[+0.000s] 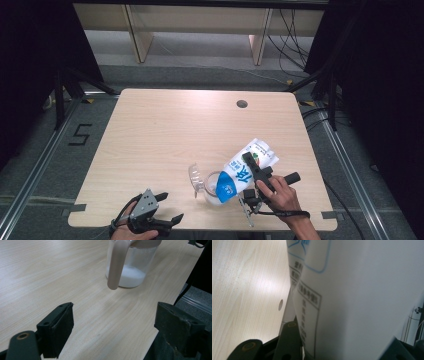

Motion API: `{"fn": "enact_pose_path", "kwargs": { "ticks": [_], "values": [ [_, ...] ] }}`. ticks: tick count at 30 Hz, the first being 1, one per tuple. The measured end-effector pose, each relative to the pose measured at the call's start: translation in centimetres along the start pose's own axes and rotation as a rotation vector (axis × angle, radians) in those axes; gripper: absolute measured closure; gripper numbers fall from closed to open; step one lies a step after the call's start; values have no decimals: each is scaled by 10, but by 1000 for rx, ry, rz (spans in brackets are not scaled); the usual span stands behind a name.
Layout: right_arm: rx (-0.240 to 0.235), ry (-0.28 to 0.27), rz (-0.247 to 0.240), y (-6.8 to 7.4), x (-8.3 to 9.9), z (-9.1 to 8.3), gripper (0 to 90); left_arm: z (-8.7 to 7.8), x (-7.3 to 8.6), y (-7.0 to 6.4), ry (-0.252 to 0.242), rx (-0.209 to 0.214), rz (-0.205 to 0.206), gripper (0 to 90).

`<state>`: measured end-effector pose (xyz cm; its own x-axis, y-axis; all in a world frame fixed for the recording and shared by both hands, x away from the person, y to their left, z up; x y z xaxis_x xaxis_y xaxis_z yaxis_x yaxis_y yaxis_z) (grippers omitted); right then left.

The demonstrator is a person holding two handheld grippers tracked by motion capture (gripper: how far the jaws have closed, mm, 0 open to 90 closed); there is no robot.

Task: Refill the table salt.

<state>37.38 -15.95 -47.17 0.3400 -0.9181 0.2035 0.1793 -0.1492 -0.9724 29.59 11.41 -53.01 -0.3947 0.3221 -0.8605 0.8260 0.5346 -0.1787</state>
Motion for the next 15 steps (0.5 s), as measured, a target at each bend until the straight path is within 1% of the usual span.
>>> {"fn": "enact_pose_path", "kwargs": {
  "ticks": [1, 2, 3, 4, 5, 7, 8, 9, 10, 15],
  "values": [
    [10, -10, -24, -3, -1, 0, 638, 0, 0, 0, -1, -1, 0, 151],
    [-7, 5, 5, 1, 0, 0, 639, 0, 0, 0, 3, -7, 3, 151],
    [9, -5, -19, -3, 0, 0, 639, -1, 0, 0, 5, -10, -1, 151],
    [12, -9, -25, -3, -1, 1, 640, 0, 0, 0, 5, -10, -1, 151],
    [-11, 16, 13, 1, 1, -1, 640, 0, 0, 0, 2, 1, -1, 151],
    [-1, 7, 5, 0, 0, 0, 642, 0, 0, 0, -2, 1, -3, 151],
    [-10, 13, 7, 1, 1, -1, 642, 0, 0, 0, 1, 0, 2, 152],
    [-10, 20, 10, 1, 1, -1, 642, 0, 0, 0, -4, -1, -3, 151],
    [3, 2, -1, -1, 0, 0, 643, 0, 0, 0, -7, -5, -3, 151],
    [3, 4, -3, -1, 0, 0, 645, 0, 0, 0, -4, -3, -3, 152]
  ]
}}
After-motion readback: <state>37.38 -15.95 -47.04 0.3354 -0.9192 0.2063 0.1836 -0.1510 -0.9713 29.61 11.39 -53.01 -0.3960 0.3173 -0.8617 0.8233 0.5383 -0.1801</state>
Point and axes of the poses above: each handheld gripper's, and its own axes: z roughly forward along the jaws, x roughly out of its underside, y roughly to its left, the point moved 6 cm from there along z, roughly forward along the jaws, and after that the axes turned 8 degrees about x, right-handed, at the moved point
